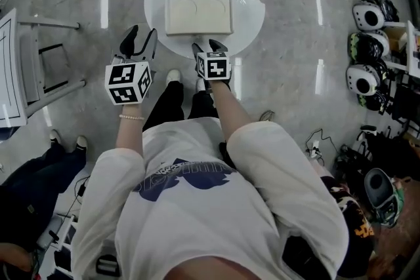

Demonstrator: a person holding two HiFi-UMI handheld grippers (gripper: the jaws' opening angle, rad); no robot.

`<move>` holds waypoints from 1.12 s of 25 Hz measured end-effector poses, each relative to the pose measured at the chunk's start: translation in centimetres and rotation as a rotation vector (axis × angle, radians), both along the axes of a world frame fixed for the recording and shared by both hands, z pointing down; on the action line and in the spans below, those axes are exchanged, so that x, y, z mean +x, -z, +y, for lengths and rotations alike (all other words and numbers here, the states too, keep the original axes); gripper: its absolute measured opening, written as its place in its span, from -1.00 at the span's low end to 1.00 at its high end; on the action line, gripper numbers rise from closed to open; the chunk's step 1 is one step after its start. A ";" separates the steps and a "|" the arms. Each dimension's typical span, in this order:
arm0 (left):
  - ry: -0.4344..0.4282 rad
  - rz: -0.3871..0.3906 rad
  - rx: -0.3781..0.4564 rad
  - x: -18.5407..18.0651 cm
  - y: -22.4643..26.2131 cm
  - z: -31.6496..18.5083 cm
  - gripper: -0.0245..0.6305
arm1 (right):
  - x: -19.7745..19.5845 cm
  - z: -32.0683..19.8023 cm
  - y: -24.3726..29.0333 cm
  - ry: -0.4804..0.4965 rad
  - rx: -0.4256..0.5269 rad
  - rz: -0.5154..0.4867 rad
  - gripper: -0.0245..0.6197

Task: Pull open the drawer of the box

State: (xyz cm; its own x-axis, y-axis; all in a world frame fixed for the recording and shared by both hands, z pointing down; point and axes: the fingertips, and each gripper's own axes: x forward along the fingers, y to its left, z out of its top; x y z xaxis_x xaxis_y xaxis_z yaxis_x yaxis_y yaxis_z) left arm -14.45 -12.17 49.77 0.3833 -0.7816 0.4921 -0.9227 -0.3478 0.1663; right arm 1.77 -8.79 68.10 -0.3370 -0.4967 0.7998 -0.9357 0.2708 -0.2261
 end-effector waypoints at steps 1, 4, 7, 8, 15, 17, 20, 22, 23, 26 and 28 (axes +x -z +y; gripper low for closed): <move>-0.006 -0.003 0.001 -0.2 0.1 -0.6 -0.36 | -0.4 -0.2 -0.3 0.003 -0.008 0.010 -0.19; -0.006 -0.005 0.004 -1.1 0.1 -2.0 -0.36 | -1.0 -0.8 -1.3 -0.002 -0.039 0.033 -0.19; -0.002 -0.003 0.009 -1.8 0.1 -3.3 -0.36 | -1.0 -1.3 -2.4 -0.019 -0.083 0.054 -0.20; -0.003 -0.003 0.010 -1.9 0.1 -3.7 -0.36 | -1.0 -1.5 -2.7 -0.026 -0.095 0.059 -0.20; -0.019 -0.004 0.002 -2.3 -0.5 -5.5 -0.36 | -0.9 -2.5 -3.8 -0.043 -0.138 0.086 -0.33; -0.019 -0.003 0.000 -2.4 -0.6 -6.0 -0.36 | -0.6 -2.7 -4.0 -0.053 -0.147 0.097 -0.45; -0.015 -0.002 -0.001 -2.6 -0.7 -6.5 -0.36 | -0.1 -3.0 -4.1 -0.062 -0.153 0.112 -0.58; -0.012 -0.001 -0.002 -2.9 -0.9 -6.6 -0.36 | -0.2 -2.9 -4.2 -0.059 -0.155 0.113 -0.58; -0.011 -0.001 -0.003 -3.0 -1.0 -6.6 -0.36 | -0.4 -2.8 -4.2 -0.056 -0.158 0.110 -0.65; -0.009 0.001 -0.004 -3.1 -1.1 -6.5 -0.36 | -0.8 -2.8 -4.1 -0.047 -0.152 0.105 -0.71; -0.008 0.000 -0.004 -3.1 -1.0 -6.5 -0.36 | -0.9 -2.8 -4.0 -0.044 -0.147 0.105 -0.72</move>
